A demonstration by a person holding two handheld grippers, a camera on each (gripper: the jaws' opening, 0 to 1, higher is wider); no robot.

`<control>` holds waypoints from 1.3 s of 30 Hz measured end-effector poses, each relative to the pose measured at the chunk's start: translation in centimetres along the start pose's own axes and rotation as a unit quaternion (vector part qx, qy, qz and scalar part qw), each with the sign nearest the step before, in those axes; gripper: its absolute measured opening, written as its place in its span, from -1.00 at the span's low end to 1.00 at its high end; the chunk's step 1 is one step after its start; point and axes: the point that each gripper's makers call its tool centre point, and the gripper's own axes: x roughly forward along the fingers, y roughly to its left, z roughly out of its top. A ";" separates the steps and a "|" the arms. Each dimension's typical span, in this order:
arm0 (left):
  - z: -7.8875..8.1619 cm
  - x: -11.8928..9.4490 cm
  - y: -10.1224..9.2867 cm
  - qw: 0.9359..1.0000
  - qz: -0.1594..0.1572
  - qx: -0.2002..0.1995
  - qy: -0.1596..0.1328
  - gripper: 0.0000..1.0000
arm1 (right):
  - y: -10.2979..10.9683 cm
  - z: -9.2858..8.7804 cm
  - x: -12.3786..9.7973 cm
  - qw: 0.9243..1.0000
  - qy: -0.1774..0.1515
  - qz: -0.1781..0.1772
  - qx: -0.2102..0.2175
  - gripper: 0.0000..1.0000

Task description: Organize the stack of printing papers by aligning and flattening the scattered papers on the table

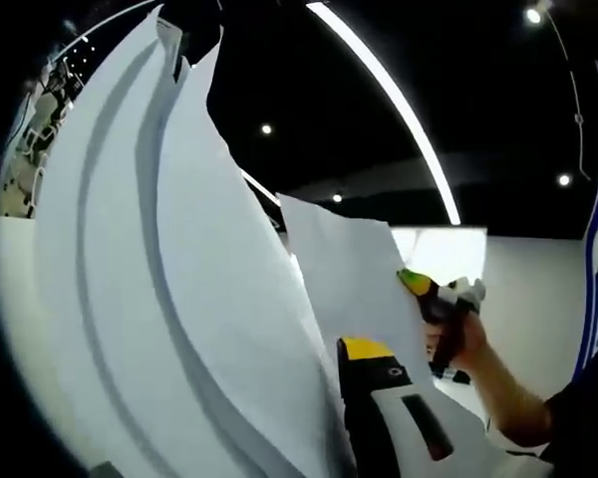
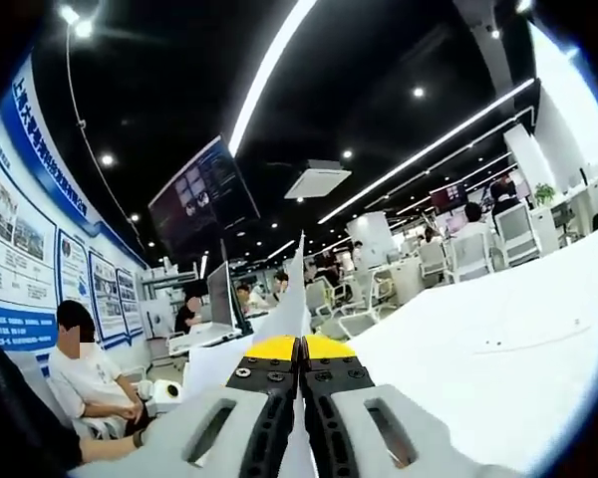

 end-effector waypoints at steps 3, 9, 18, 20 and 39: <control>0.0 0.0 0.0 1.000 0.000 0.000 0.000 -0.68 | 0.0 -0.1 0.2 1.000 -0.001 0.003 0.007 -1.00; 0.0 0.0 0.0 1.000 -0.001 0.000 0.000 -0.67 | 0.1 -0.5 0.7 1.000 -0.001 0.010 0.024 -1.00; 0.1 0.0 -0.1 1.000 -0.006 -0.003 -0.003 -0.65 | 0.7 -1.9 1.6 0.999 0.007 0.018 0.037 -1.00; 0.1 0.0 -0.2 1.000 -0.007 -0.004 -0.004 -0.65 | 0.7 -2.0 1.7 0.999 0.007 0.018 0.038 -1.00; 0.0 0.0 -0.3 1.000 -0.006 -0.001 -0.001 -0.64 | 1.7 -3.6 3.0 0.998 0.016 0.026 0.053 -1.00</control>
